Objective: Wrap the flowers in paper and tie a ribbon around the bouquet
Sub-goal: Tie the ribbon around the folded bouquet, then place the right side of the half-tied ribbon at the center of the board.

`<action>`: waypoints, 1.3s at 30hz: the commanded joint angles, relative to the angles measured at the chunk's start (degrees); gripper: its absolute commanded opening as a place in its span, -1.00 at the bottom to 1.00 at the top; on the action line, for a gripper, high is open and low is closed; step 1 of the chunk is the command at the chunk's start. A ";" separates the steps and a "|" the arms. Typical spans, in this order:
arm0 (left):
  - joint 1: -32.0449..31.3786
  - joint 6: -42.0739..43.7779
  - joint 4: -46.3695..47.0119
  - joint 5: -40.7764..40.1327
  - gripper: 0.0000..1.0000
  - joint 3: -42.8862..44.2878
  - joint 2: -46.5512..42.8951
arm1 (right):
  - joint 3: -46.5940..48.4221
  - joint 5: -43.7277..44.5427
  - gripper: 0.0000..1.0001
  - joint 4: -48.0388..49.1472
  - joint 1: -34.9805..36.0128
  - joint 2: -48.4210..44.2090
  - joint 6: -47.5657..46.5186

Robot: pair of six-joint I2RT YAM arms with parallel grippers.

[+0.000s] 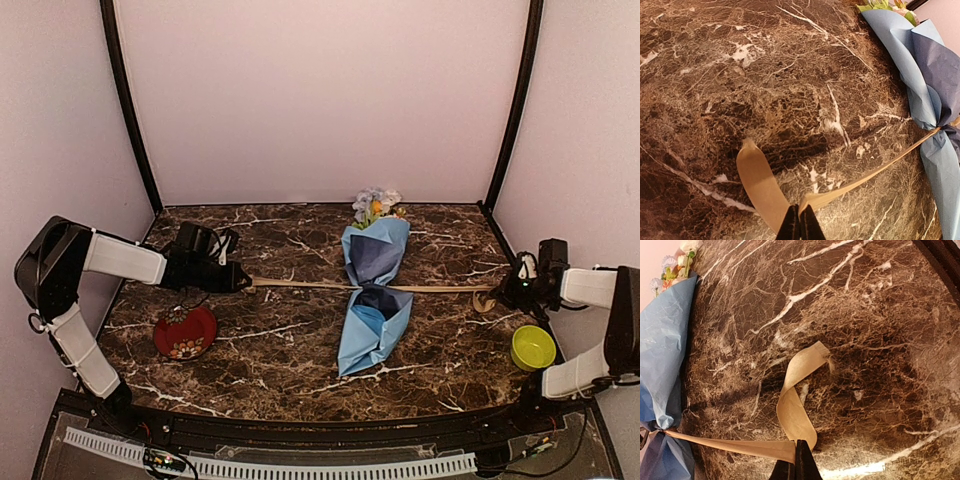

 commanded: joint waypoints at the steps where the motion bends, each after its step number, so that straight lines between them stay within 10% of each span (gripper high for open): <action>1: 6.48 0.04 -7.01 -15.34 -1.00 -1.91 -0.43 | 1.45 14.23 -1.00 4.66 -5.30 0.26 -0.49; 9: 4.89 -0.09 -1.73 -4.26 -1.00 -1.64 -2.00 | 3.02 10.68 -1.00 3.54 -3.05 -0.32 -1.70; 24: -19.10 19.69 3.52 12.38 -1.00 11.54 -15.40 | 23.00 -11.51 -1.00 -7.60 21.79 -6.34 -9.91; 39: -34.10 25.36 -3.81 9.49 -1.00 17.67 -18.85 | 23.72 -6.99 -0.84 -27.96 25.03 -12.30 -12.25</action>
